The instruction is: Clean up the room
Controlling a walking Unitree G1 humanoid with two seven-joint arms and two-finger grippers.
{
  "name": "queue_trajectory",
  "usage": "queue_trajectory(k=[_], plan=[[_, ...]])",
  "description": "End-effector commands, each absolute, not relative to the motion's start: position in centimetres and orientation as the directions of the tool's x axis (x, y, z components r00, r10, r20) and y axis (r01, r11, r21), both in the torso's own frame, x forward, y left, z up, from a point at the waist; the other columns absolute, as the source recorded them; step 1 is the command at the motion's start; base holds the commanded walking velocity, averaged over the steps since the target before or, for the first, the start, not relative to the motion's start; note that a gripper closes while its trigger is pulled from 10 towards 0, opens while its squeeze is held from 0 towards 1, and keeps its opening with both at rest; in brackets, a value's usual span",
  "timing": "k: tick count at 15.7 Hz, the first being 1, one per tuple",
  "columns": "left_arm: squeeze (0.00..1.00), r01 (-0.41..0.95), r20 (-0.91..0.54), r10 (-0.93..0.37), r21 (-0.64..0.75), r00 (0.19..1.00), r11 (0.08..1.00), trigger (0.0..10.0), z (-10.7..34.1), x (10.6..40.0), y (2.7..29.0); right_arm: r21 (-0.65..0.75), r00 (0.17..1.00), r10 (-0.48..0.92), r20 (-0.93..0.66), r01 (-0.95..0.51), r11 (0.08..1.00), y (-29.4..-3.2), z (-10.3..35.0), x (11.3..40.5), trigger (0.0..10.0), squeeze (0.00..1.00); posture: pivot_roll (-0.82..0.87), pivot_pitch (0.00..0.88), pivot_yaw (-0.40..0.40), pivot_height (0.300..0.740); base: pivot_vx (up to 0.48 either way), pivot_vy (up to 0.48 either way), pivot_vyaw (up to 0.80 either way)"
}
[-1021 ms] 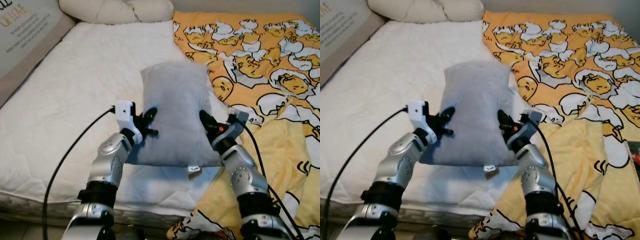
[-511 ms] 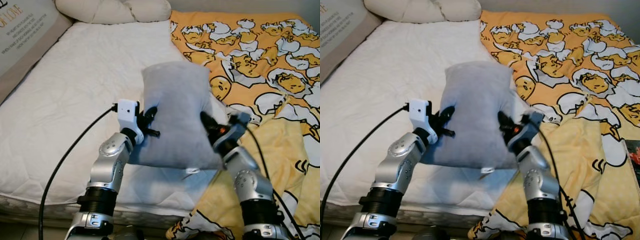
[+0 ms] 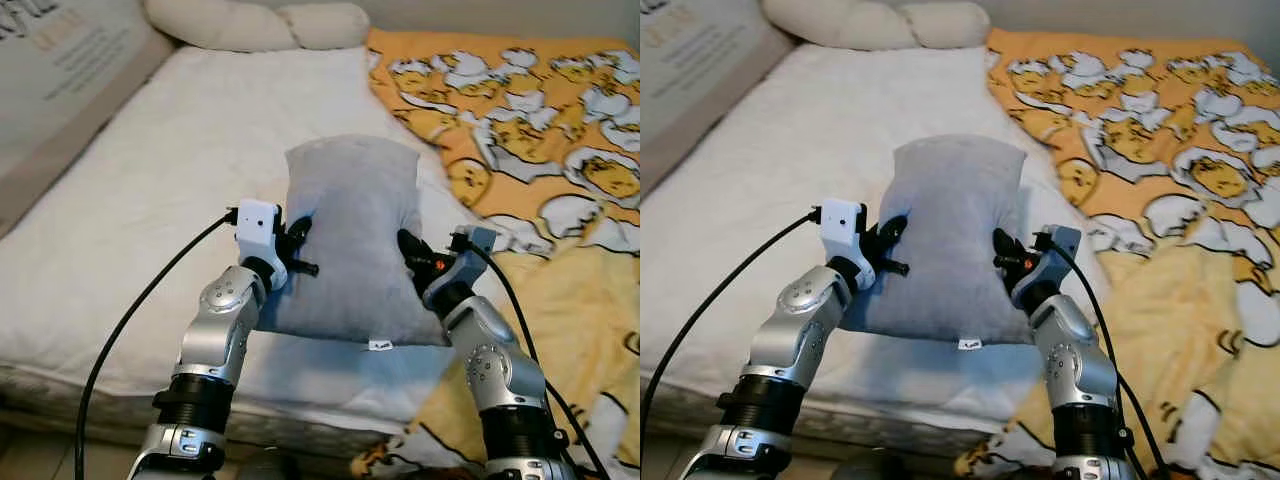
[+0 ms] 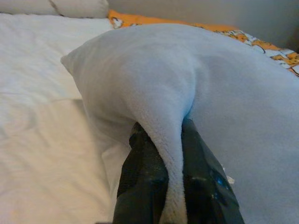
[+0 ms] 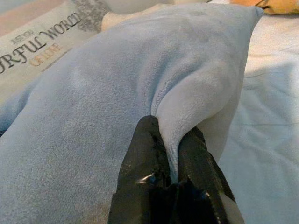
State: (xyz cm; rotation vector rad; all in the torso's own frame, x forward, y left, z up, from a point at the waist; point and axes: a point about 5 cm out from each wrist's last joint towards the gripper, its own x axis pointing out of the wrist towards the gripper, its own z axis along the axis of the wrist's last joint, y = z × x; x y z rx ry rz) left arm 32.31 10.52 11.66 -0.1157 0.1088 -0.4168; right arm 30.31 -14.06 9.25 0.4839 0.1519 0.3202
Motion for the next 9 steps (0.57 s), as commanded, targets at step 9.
queue_trajectory(k=[9], plan=[[0.00, 0.376, -0.057, -0.382, -0.093, 0.923, 0.922, 10.0, 12.81, 32.97, 10.92, 0.476, 0.943, 0.327, -0.055, -0.263, 0.839, -13.64, 10.12, 30.91, 10.0, 0.00, 0.02, 0.000, 0.050, 0.740, 0.000, 0.368, -0.11]])
